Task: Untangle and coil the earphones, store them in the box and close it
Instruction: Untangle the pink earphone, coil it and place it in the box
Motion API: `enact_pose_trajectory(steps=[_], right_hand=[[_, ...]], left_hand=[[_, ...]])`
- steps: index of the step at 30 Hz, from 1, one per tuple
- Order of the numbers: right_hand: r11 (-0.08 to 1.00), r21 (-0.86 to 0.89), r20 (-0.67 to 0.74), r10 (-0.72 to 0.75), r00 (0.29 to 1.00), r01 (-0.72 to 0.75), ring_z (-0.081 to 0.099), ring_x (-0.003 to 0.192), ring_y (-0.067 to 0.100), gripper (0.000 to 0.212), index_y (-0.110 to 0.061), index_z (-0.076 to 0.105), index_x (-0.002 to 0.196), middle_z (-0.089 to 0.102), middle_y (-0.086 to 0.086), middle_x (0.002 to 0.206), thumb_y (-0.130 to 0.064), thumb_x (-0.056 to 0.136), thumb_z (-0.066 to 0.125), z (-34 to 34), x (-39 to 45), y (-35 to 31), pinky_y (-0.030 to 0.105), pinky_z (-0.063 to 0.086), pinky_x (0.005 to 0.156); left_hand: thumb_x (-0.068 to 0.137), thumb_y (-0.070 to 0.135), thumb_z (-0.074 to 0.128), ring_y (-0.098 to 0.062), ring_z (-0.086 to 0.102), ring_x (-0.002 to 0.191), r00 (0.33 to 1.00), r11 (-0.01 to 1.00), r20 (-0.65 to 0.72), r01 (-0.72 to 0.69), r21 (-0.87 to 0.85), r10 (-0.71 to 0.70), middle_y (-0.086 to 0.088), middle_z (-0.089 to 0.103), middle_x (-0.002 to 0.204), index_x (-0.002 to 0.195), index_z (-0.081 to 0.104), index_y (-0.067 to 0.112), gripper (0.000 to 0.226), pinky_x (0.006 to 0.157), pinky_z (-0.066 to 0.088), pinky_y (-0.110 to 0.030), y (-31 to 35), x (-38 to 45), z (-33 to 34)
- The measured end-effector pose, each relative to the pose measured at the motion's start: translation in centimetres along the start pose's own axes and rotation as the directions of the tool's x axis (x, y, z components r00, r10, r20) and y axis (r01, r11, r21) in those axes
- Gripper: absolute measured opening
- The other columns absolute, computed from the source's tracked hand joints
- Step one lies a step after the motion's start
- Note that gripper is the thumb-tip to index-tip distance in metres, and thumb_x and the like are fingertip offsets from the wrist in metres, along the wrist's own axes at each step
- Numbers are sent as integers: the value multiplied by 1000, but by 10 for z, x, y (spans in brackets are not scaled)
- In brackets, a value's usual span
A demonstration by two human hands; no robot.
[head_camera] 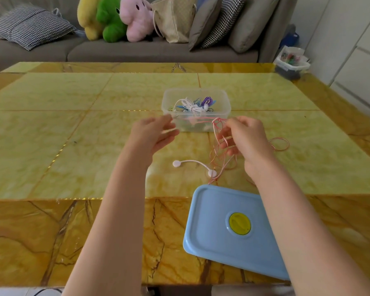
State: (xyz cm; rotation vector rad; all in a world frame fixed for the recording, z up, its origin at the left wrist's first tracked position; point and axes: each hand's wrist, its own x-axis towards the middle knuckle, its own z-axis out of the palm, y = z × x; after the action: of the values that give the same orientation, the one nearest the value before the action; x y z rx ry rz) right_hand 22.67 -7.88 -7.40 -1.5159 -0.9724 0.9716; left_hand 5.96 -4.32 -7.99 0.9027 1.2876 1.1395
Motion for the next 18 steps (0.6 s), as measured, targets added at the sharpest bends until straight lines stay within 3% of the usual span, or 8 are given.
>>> enact_pose_trajectory(steps=[2,4,6,8,10,14,18], right_hand=[[994,96,84,40,996,-48,45,39,12,12,-10,56,77,58,5,60,-6,87,52,-1,-5,-3,16,29,34],[993,99,159,49,986,-66,46,42,12,8,-10,60,80,61,4,61,-7,87,56,-1,-8,-6,17,30,35],[998,51,176,38,984,-47,47,45,12,10,-12,62,78,63,2,64,-8,86,59,0,-10,-6,17,31,36],[1000,13,166,22,986,-24,49,46,12,11,-15,63,77,64,0,67,-10,86,59,5,-9,-7,19,34,38],[1000,-7,157,18,987,-17,50,46,11,12,-15,63,76,63,0,68,-11,87,59,10,-9,-8,19,36,39],[1000,-23,155,12,988,-8,49,41,7,14,-13,64,75,61,0,66,-13,88,59,15,-11,-4,15,33,37],[999,-45,133,9,991,-3,48,41,10,15,-13,64,74,59,-2,63,-12,88,57,15,-9,-2,17,33,37]], left_hand=[[87,17,62,-6,55,64,993,929,-102,-23,368,65,0,59,92,106,56,13,20,58,44,-15,-6,2,4],[86,12,62,-9,52,66,977,855,-107,-106,508,185,0,55,101,113,56,15,28,56,40,-16,-7,1,9],[86,10,62,-9,54,70,967,870,-31,-214,443,254,1,61,90,100,64,14,15,60,39,-17,-5,0,13],[86,9,63,-1,57,62,960,890,99,-280,359,262,5,62,73,89,66,14,6,59,42,-13,0,-6,19],[85,10,65,3,57,56,938,867,219,-333,371,267,5,62,70,84,64,17,7,59,46,-13,2,-11,26],[83,8,68,-11,58,69,934,844,243,-344,411,262,5,60,80,104,60,13,23,64,49,-26,-1,-17,32],[80,9,71,-20,64,89,925,850,315,-336,405,215,7,62,89,111,56,17,35,81,52,-37,1,-22,31]])
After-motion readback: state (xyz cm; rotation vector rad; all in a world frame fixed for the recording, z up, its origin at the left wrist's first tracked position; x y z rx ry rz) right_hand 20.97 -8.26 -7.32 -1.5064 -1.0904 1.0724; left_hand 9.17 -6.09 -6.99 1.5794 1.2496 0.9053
